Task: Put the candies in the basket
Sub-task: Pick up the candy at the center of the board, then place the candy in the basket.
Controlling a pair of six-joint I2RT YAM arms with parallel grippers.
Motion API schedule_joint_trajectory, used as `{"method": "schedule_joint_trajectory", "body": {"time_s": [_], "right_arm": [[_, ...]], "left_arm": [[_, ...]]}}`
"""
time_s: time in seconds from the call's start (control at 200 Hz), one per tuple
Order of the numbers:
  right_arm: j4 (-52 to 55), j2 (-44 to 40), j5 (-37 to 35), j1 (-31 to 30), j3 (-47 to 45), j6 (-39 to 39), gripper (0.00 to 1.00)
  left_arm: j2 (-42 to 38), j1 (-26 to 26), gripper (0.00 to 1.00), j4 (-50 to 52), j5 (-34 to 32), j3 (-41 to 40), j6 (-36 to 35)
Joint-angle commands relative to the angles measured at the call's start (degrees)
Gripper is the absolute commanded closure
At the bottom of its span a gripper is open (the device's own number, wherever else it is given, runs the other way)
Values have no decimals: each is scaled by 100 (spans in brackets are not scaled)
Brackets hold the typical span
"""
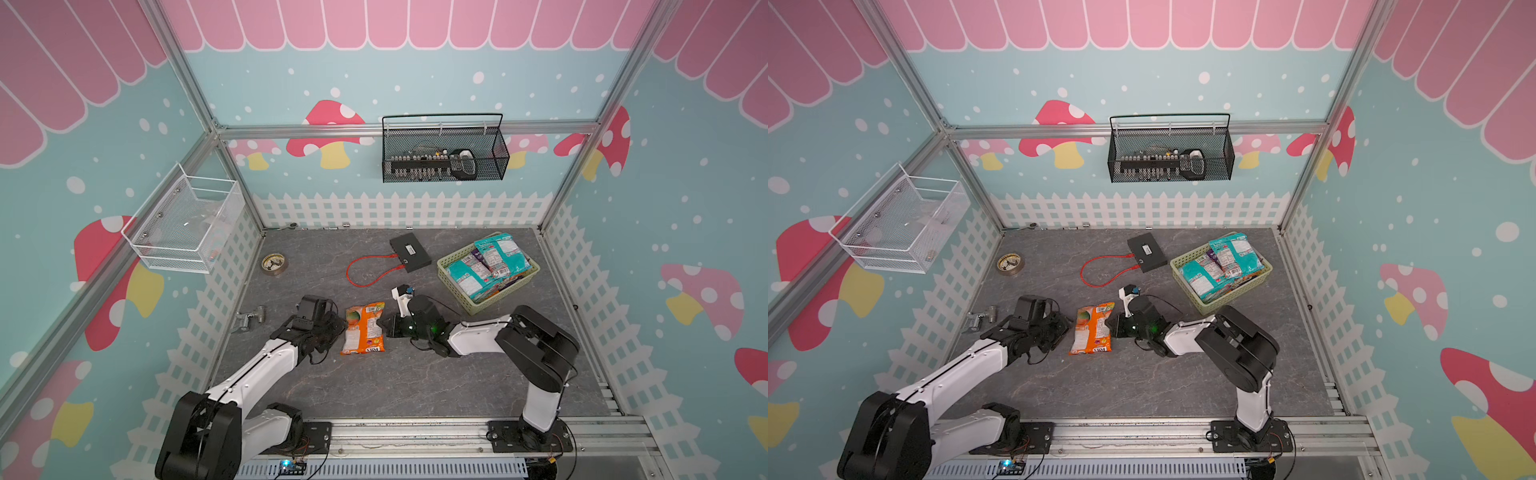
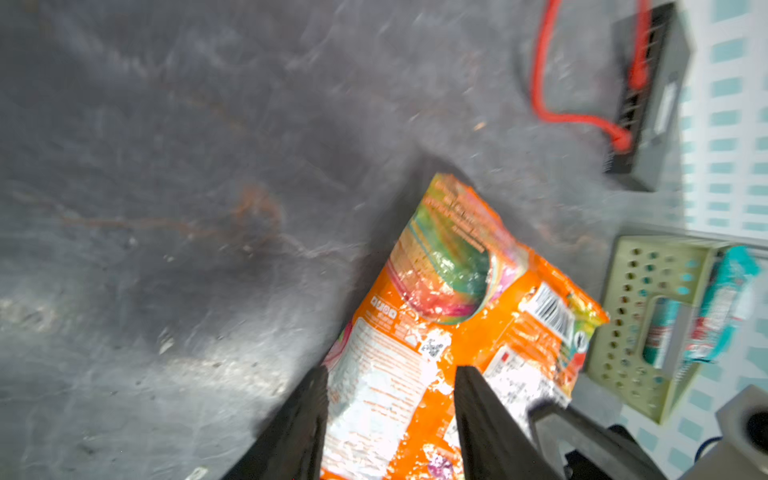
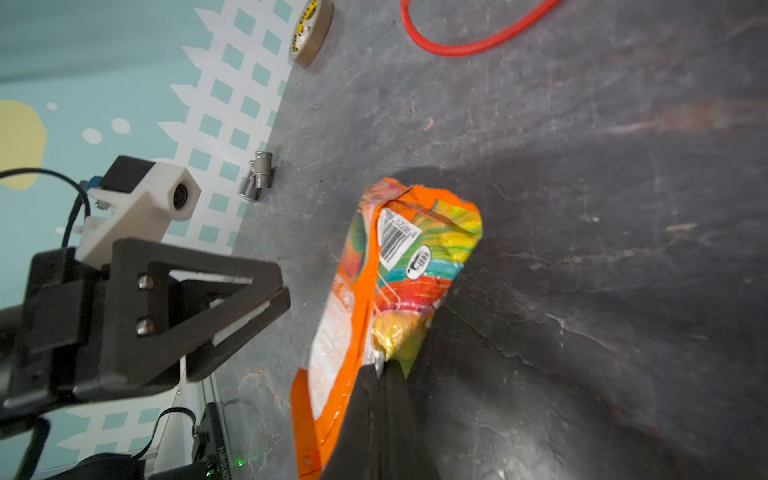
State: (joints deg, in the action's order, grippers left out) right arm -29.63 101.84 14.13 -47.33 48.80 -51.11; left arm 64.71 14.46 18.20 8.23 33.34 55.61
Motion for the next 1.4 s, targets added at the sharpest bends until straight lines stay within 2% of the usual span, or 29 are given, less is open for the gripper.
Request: {"method": "schedule_joint_trajectory", "body": {"time_s": [0.0, 0.11, 0.165, 0.185, 0.315, 0.455, 0.525, 0.61, 0.791, 0.961, 1.131, 1.396], "right_arm": [[1665, -611, -144, 216, 391, 1461, 100], [2885, -1124, -188, 505, 781, 2291, 100], [3421, -1325, -82, 769, 971, 2652, 100], [3616, -1408, -85, 863, 1035, 2783, 100], [4948, -1641, -141, 1525, 1722, 3682, 100], [6124, -1419, -46, 2186, 2491, 4628, 100], [6681, -1137, -198, 2499, 2891, 5002, 100], [7055, -831, -713, 2782, 3256, 5413, 100], [7353, -4, -1846, 3319, 3949, 5828, 100], [7076, 408, -2654, 3533, 4256, 6435, 100], [6762, 643, -2893, 3779, 4419, 6938, 100], [6400, 644, -2369, 3889, 4398, 6897, 100]], "left_arm": [[-202, 25, 37, -212, -128, 420, -1094], [-226, 49, 26, -417, 340, 632, -1817], [-217, 73, 4, -495, 507, 694, -1990], [-214, 87, 1, -509, 520, 714, -2029], [-213, 200, 1, -571, 529, 786, -2219], [-172, 255, 1, -625, 624, 809, -2290], [-146, 298, 1, -646, 655, 804, -2275], [-134, 343, 1, -642, 654, 814, -2252], [-204, 374, 1, -643, 597, 821, -2221], [-204, 382, 1, -641, 638, 845, -2217], [-143, 392, 1, -642, 630, 857, -2246], [1, 395, 1, -684, 624, 928, -2266]]}}
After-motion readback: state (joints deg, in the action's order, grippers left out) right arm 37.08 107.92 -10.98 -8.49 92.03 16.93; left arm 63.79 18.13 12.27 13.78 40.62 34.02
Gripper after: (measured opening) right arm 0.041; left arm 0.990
